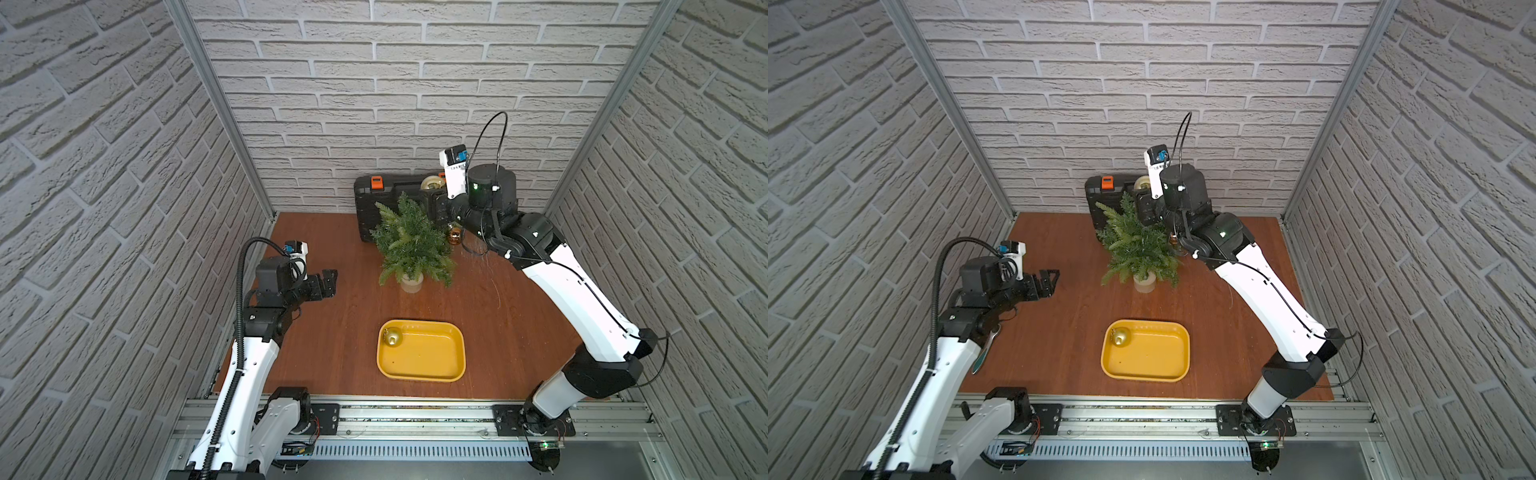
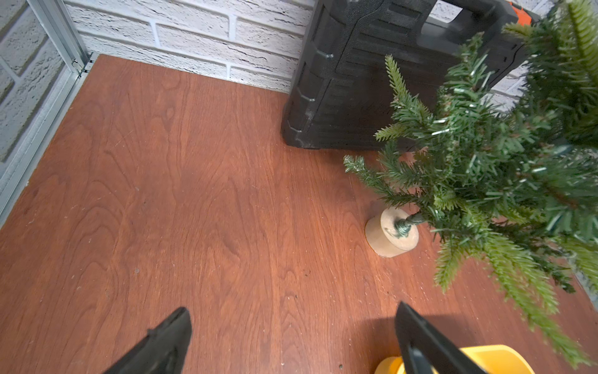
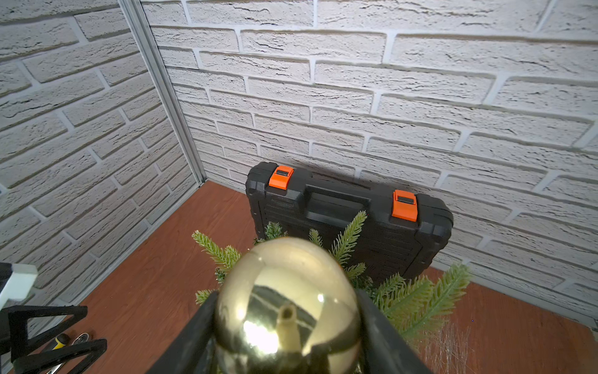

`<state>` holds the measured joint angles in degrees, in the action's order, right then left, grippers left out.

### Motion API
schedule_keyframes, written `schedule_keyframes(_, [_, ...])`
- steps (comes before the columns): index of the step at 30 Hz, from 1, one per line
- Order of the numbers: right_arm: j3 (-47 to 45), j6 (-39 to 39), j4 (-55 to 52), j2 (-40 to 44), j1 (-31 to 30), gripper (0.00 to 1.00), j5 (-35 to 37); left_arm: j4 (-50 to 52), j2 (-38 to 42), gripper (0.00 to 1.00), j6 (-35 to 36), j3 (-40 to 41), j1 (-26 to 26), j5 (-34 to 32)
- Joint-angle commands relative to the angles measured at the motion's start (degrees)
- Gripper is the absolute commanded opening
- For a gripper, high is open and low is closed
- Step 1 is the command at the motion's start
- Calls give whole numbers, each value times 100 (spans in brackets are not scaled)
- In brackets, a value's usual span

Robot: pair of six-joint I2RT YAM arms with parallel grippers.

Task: Decorate the small christmas tree with ornaments
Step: Hang an ornament on the christmas tree.

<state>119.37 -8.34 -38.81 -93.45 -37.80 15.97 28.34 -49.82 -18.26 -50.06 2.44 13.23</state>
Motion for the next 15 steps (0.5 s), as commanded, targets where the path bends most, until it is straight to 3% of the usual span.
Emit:
schedule_keyframes(1, [161, 20, 60, -71, 71, 60, -150, -262, 14, 98, -72, 83, -53, 100])
schedule_keyframes(15, [621, -27, -209, -496, 114, 60, -530, -278, 9, 98, -94, 87, -104, 167])
